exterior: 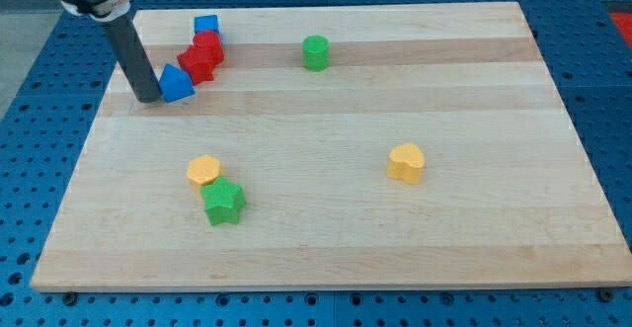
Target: Push the blue triangle below the red star
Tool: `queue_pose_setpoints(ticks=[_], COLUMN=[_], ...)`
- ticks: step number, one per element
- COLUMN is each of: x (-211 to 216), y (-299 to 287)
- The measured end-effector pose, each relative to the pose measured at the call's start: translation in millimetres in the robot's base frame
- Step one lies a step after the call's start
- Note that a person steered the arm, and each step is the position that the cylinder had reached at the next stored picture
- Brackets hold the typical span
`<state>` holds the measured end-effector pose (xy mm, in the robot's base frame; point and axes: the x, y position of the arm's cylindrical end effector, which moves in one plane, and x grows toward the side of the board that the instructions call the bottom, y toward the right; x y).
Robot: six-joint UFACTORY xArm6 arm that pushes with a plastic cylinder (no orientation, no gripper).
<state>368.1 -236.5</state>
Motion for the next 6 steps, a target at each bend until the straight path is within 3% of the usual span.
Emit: queue_pose_setpoints(ticks=[6], x=[5], y=[24])
